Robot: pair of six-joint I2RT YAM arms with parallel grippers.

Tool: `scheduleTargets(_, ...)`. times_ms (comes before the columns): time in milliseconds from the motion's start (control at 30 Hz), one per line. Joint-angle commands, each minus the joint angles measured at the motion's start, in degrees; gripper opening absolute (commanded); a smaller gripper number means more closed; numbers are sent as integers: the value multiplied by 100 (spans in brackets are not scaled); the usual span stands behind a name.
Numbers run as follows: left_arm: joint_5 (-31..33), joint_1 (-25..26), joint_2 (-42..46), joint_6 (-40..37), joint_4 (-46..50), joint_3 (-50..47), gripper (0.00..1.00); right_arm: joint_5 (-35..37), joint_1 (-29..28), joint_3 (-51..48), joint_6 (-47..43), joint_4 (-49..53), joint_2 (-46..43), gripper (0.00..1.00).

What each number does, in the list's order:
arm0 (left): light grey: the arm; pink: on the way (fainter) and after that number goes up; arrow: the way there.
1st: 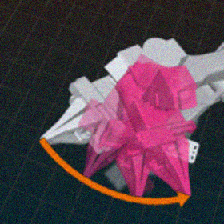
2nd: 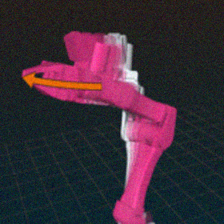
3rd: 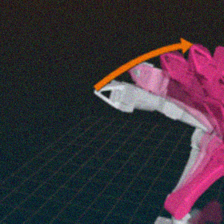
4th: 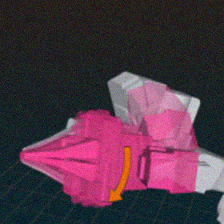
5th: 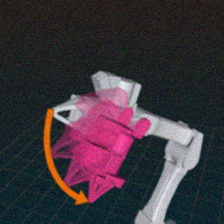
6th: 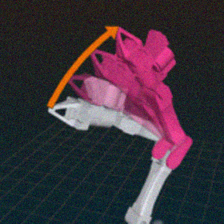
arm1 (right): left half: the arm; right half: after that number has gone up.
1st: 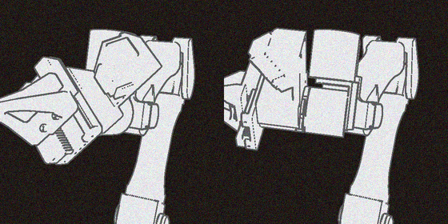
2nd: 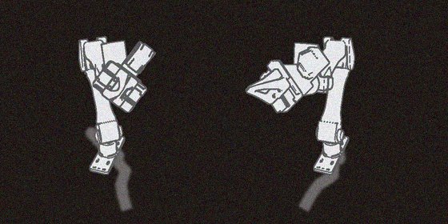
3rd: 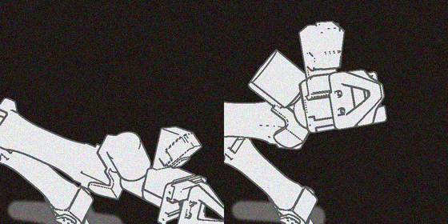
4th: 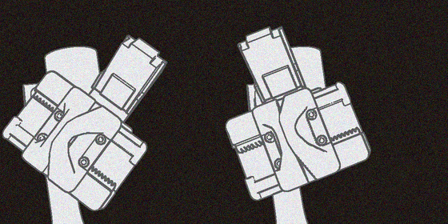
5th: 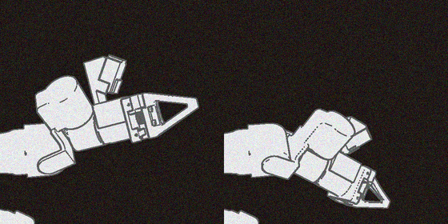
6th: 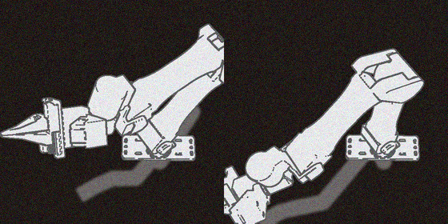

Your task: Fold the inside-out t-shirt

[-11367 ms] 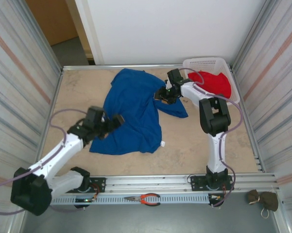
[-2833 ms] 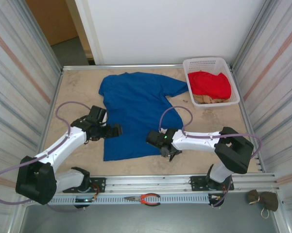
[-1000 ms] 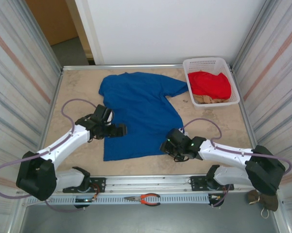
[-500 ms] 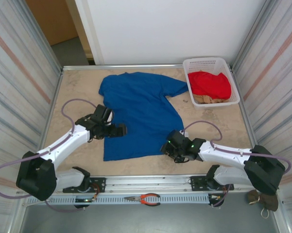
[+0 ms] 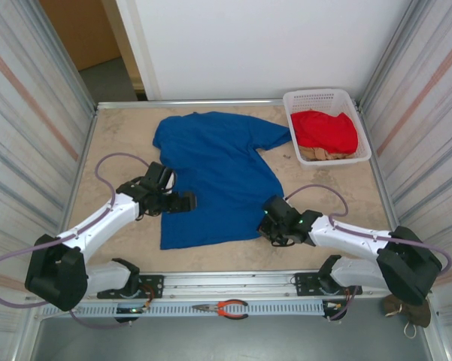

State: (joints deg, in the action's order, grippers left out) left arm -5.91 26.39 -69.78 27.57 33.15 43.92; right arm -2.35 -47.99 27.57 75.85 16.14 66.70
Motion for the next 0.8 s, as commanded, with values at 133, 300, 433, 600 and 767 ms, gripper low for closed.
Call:
scheduleTargets(133, 405, 560, 421, -644, -69, 72, 99, -5, 21, 530, -232, 488, -666, 0)
scheduleTargets(300, 1129, 1824, 366, -1039, -466, 61, 99, 2, 103, 821, -351, 631, -815, 0)
scheduleTargets(433, 1763, 2922, 42, -1446, -1104, 13, 99, -23, 168, 933, -413, 636, -814, 0)
scheduleTargets(600, 2145, 3751, -546, -1762, -1806, 43, 99, -64, 205, 986, -413, 614, -859, 0)
scheduleTargets(767, 2351, 4119, -1161, -1998, -2103, 284, 99, -39, 229, 1006, -422, 651, -937, 0)
